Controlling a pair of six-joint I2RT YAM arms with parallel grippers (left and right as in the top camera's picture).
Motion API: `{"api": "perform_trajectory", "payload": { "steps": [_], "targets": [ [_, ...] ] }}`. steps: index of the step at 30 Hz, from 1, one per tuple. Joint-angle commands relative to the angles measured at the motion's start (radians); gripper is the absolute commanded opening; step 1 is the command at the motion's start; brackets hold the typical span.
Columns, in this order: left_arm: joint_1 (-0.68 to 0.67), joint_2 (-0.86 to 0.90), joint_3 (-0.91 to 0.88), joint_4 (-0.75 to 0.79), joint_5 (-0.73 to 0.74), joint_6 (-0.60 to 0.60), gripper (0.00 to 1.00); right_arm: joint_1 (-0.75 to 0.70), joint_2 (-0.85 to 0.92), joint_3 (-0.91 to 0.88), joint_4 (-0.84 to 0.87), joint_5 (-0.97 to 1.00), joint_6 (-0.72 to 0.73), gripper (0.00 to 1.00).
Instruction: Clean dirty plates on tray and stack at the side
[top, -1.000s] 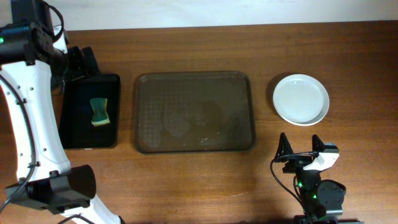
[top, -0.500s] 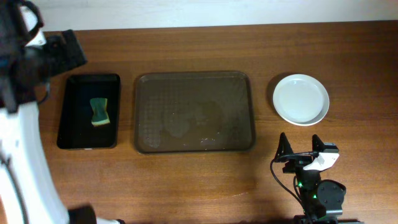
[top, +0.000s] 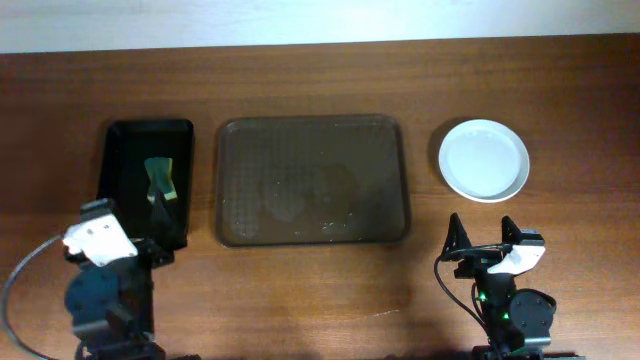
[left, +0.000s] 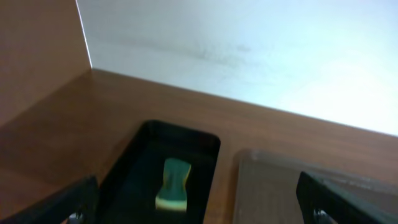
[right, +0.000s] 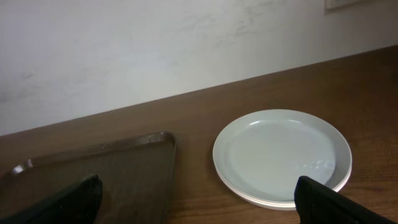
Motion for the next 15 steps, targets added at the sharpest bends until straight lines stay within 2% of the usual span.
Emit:
{"api": "perform_trajectory", "payload": {
  "steps": [1,4,8,12,15],
  "targets": [
    [-0.003,-0.158,-0.192,0.113,-0.025,0.016,0.99,0.009,-0.007,-0.005,-0.004,0.001,-0.007,0.98],
    [-0.003,-0.299,-0.367,0.225,-0.029,0.016,0.99,0.009,-0.007,-0.005,-0.004,0.001,-0.007,0.98],
    [-0.003,-0.396,-0.538,0.379,-0.029,0.017,0.99,0.009,-0.007,-0.005,-0.004,0.001,-0.007,0.98],
    [-0.003,-0.455,-0.604,0.369,-0.032,0.02,0.99,0.009,-0.007,-0.005,-0.004,0.001,-0.007,0.98],
    [-0.004,-0.455,-0.603,0.299,0.003,0.046,0.99,0.009,-0.007,-0.005,-0.004,0.001,-0.007,0.99]
  ]
}}
